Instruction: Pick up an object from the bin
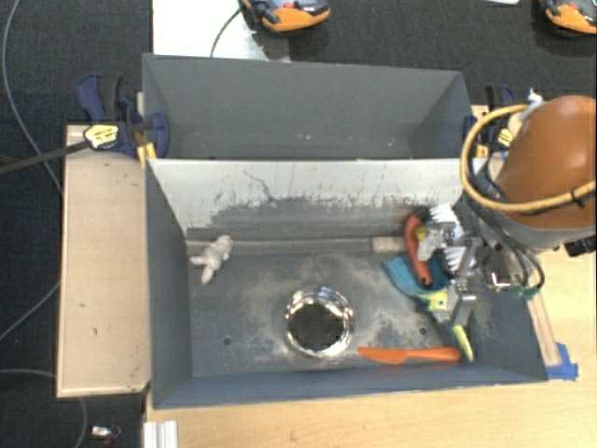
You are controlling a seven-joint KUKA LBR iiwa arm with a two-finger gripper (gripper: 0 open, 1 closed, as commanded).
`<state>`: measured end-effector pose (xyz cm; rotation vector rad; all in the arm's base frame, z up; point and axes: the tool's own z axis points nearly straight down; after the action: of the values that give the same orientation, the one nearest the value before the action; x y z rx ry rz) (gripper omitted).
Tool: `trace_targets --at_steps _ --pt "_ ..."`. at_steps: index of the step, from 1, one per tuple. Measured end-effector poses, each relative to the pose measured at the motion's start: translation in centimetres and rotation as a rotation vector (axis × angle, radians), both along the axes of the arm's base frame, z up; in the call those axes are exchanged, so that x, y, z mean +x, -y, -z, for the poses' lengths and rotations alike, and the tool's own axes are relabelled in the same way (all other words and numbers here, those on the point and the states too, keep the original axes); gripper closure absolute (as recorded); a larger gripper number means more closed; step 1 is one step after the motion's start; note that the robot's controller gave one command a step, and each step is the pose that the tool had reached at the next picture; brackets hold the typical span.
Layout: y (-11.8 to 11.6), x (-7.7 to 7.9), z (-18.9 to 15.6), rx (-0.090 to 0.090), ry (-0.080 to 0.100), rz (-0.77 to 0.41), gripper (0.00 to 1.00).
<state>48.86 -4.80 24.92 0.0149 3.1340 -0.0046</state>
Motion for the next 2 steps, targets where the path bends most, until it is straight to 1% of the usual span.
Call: trace_targets --at_steps 1,2 --pt "-0.5 0.0 0.2 0.003 -0.004 -0.009 0.00" --pt "-6.9 3.8 8.5 0.000 0.004 -0.139 0.00"
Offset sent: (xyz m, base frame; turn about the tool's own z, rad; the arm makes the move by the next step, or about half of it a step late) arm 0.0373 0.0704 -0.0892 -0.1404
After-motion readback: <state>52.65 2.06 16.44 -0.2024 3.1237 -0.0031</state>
